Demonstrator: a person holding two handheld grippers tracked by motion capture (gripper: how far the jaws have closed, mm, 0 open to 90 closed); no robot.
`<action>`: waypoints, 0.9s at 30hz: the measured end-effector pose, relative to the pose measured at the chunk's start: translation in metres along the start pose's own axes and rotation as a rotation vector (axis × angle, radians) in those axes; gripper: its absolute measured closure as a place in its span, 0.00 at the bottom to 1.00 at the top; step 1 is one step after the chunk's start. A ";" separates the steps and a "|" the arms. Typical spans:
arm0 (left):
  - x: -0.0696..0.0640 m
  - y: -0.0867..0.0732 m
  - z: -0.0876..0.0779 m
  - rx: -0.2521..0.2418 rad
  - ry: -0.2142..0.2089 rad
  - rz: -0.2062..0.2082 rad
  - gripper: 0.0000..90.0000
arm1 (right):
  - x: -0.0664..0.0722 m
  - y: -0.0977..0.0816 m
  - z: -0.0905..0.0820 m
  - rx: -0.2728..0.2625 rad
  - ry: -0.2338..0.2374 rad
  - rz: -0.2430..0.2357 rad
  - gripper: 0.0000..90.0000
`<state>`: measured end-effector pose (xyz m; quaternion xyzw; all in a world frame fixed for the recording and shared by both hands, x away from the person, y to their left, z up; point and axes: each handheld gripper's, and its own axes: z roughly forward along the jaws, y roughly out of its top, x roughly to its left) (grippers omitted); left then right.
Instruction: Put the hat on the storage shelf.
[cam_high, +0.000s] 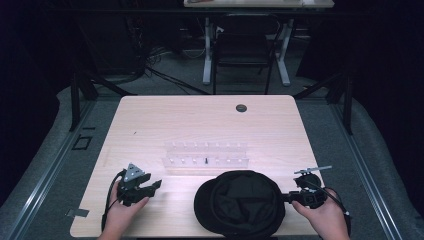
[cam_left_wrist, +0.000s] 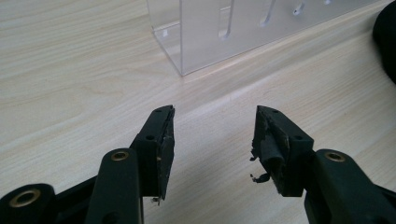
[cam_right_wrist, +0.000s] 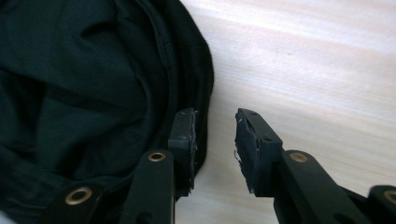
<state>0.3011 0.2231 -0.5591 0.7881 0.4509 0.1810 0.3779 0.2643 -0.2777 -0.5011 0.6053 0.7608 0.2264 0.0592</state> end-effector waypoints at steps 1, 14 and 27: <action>-0.001 0.000 0.000 0.008 -0.003 0.002 0.54 | 0.000 0.002 0.000 0.004 0.013 0.018 0.76; -0.004 0.000 0.003 0.010 -0.012 0.013 0.54 | 0.003 0.020 0.018 0.122 0.020 -0.009 0.86; -0.004 0.000 0.004 0.023 -0.016 0.023 0.54 | -0.006 0.034 0.030 0.197 0.068 0.094 0.88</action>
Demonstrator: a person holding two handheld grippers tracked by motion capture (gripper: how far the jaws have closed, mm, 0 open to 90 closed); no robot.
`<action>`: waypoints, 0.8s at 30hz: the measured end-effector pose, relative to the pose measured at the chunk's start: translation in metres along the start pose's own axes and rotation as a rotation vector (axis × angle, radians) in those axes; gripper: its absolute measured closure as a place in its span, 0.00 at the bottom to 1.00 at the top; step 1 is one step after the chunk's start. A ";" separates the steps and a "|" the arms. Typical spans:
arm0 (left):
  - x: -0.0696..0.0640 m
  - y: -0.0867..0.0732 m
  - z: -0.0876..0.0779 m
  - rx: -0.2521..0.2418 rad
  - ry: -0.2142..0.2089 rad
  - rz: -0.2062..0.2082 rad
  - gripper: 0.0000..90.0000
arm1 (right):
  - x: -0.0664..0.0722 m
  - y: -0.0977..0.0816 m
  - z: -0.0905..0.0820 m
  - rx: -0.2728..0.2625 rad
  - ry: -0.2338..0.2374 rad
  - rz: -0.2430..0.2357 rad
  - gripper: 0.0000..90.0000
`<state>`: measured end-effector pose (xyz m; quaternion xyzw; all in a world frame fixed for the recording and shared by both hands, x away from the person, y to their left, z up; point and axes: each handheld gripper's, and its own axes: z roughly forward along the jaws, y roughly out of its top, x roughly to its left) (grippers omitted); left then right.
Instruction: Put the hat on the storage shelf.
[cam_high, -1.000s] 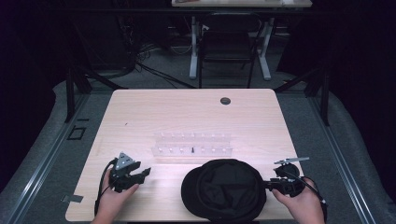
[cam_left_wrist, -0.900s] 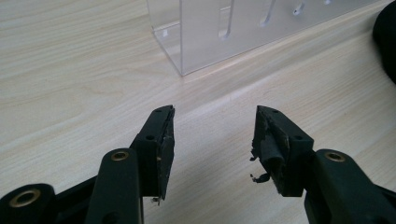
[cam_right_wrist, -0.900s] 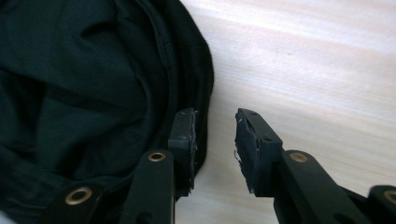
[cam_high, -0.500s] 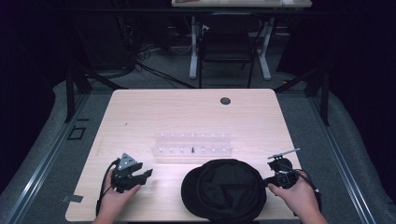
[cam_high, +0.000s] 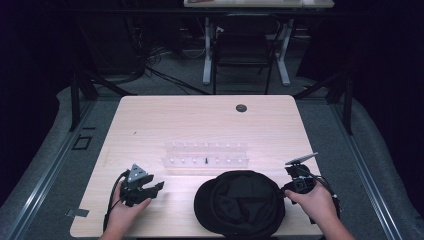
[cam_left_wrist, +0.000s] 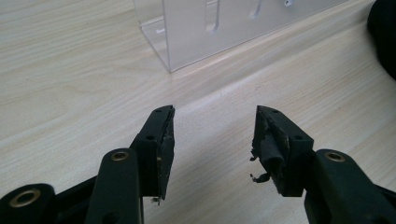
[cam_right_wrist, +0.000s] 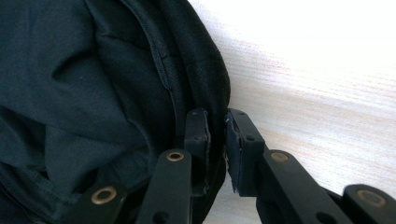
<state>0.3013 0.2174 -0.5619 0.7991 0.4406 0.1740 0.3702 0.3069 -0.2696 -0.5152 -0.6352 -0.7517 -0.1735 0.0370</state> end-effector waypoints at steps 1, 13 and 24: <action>0.000 0.000 0.000 0.000 0.000 0.000 0.54 | -0.001 0.001 0.001 0.011 0.010 0.006 0.88; -0.001 0.000 0.001 -0.001 -0.006 -0.002 0.54 | -0.003 0.008 0.013 0.083 0.012 0.039 0.85; -0.001 0.000 0.001 0.000 -0.008 0.001 0.54 | -0.005 0.014 0.019 0.138 0.049 0.025 0.93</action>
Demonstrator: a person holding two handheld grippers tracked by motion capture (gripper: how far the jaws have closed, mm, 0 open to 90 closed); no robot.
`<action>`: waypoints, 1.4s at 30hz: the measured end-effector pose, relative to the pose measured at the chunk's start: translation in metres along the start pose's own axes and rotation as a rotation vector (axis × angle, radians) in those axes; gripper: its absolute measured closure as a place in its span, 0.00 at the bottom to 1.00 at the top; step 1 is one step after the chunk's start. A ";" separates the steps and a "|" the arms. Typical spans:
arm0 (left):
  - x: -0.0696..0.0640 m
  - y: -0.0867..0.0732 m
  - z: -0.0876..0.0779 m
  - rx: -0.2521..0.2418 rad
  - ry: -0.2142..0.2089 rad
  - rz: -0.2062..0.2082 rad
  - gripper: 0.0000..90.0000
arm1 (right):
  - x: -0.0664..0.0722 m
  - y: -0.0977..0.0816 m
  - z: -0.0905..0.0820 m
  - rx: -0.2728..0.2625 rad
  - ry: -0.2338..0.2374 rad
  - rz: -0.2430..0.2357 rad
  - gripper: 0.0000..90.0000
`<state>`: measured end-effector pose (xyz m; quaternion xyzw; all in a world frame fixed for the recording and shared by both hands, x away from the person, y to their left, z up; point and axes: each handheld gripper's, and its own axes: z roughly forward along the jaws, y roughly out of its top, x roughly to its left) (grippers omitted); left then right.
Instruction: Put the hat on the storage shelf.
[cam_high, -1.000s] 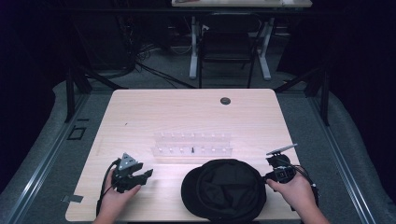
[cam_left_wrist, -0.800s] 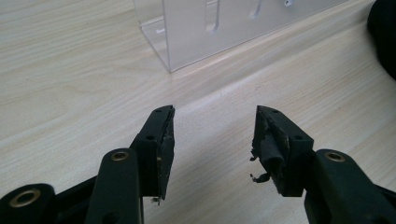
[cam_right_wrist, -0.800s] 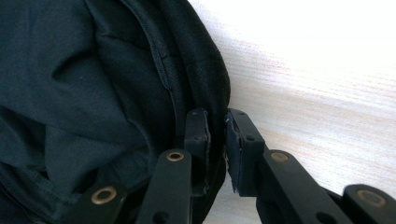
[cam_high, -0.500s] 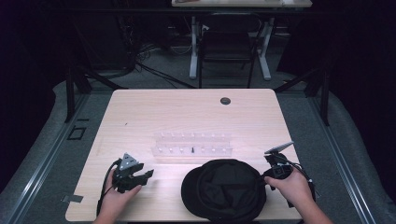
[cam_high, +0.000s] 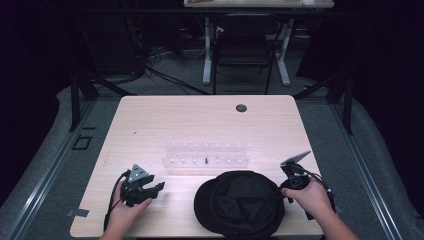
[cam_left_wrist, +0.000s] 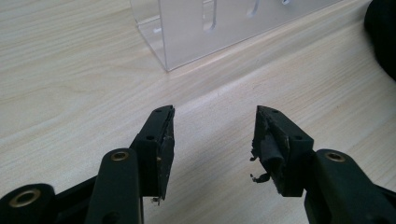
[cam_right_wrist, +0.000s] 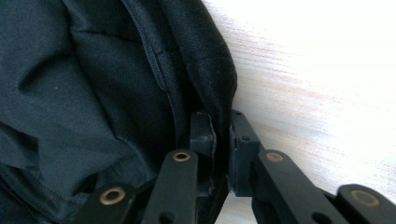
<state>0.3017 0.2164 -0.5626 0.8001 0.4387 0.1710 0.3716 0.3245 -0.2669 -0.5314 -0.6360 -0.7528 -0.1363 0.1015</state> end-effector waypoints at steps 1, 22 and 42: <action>0.000 0.000 0.000 0.001 0.001 -0.001 0.54 | -0.001 0.000 -0.001 0.016 -0.003 -0.011 0.95; 0.001 0.000 0.000 0.000 -0.003 -0.007 0.54 | 0.007 0.002 -0.028 -0.030 0.061 0.026 0.98; 0.000 0.000 0.000 -0.002 0.003 -0.009 0.54 | 0.026 0.007 -0.066 -0.031 0.050 0.012 0.98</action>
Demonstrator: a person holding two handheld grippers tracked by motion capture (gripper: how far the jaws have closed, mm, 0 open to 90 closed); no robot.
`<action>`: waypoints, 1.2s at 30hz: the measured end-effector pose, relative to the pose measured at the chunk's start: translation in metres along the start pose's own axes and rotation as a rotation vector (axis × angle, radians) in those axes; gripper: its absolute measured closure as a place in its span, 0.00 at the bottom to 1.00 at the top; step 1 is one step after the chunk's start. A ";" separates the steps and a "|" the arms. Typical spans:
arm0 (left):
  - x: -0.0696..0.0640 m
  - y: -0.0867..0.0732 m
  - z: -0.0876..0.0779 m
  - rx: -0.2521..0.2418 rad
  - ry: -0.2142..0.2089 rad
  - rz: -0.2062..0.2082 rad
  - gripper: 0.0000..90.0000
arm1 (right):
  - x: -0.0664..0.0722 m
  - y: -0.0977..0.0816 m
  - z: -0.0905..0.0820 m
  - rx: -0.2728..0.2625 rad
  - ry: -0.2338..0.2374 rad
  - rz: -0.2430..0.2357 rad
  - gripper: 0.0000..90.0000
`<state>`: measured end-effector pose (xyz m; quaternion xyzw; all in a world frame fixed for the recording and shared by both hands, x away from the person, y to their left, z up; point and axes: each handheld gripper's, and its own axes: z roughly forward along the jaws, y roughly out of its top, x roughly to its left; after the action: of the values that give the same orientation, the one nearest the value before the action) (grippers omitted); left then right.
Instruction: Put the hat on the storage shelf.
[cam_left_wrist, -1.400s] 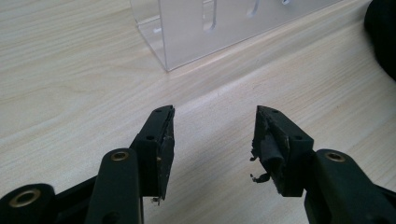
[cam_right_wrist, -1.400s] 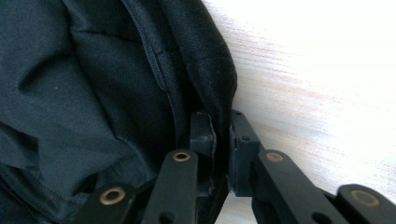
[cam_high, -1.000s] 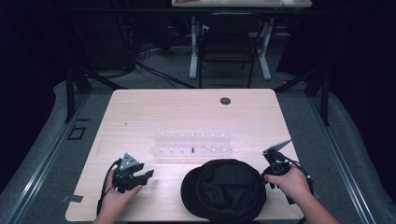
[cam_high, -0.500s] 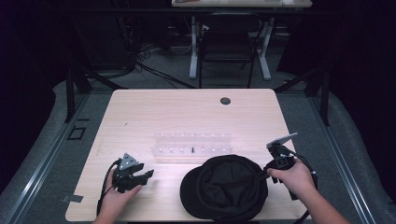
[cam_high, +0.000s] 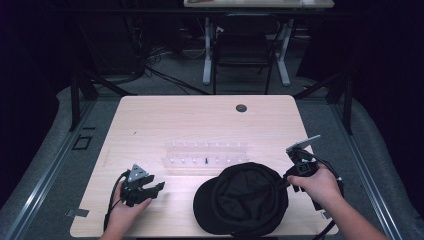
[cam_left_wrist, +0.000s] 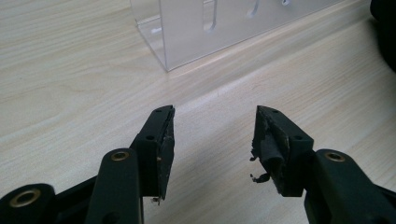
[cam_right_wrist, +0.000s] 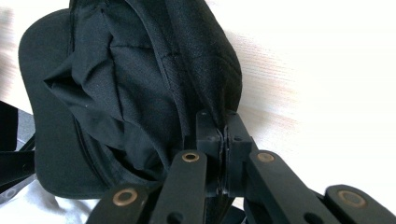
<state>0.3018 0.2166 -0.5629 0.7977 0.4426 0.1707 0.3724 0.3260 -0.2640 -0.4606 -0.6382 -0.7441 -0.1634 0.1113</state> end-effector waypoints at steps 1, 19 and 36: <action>-0.001 0.000 0.001 -0.009 0.012 -0.003 0.54 | 0.002 0.000 0.000 -0.003 -0.007 0.004 0.98; 0.001 0.000 0.000 0.001 -0.011 -0.007 0.54 | 0.026 0.008 -0.023 0.025 -0.067 -0.010 0.98; 0.002 0.000 -0.001 0.011 -0.012 -0.008 0.54 | 0.035 0.013 -0.040 0.055 0.087 0.054 0.98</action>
<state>0.3024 0.2183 -0.5623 0.7988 0.4444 0.1619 0.3717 0.3315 -0.2454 -0.4092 -0.6469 -0.7254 -0.1674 0.1655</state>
